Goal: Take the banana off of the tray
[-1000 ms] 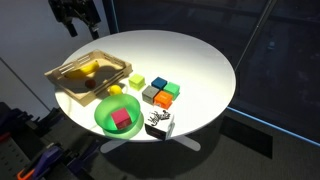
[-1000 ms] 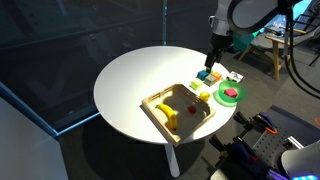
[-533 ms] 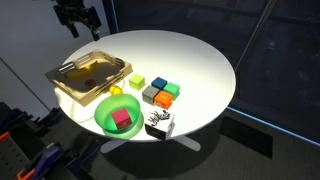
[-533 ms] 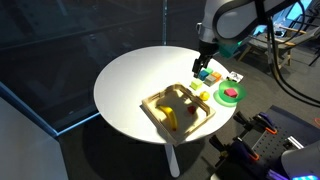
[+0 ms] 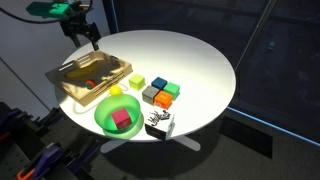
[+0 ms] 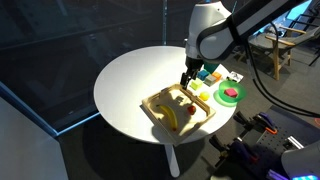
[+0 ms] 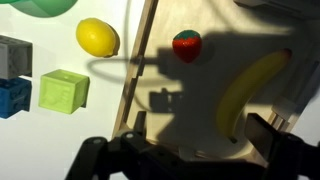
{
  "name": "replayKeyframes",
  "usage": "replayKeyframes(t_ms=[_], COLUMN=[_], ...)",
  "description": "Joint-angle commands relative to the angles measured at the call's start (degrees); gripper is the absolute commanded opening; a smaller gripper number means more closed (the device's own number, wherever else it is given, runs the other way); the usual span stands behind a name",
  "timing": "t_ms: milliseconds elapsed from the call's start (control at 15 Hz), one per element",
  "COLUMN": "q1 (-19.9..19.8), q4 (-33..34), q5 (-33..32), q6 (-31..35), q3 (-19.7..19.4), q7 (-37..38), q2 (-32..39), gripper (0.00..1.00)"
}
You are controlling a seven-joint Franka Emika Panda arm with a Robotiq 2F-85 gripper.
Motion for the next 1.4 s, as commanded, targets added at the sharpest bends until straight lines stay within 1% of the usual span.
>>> replayKeyframes(t_ms=[0,533,867,1133,1333], q1=[0.9,3.2,4.7,5.5,6.1], q4=[2.7,5.4,6.8,7.3,7.6], q5=[0.4,1.3,3.2,4.6,4.5], q6=[0.9,1.7,2.5,4.9,7.6], q3=[0.7,1.3,1.3,1.3,1.0], q7=[2.7,8.8,12.9,14.6,15.6], q2=[3.8,10.3,13.6,15.7,17.3], gripper=[1.00,1.00,1.00,1.00,1.00])
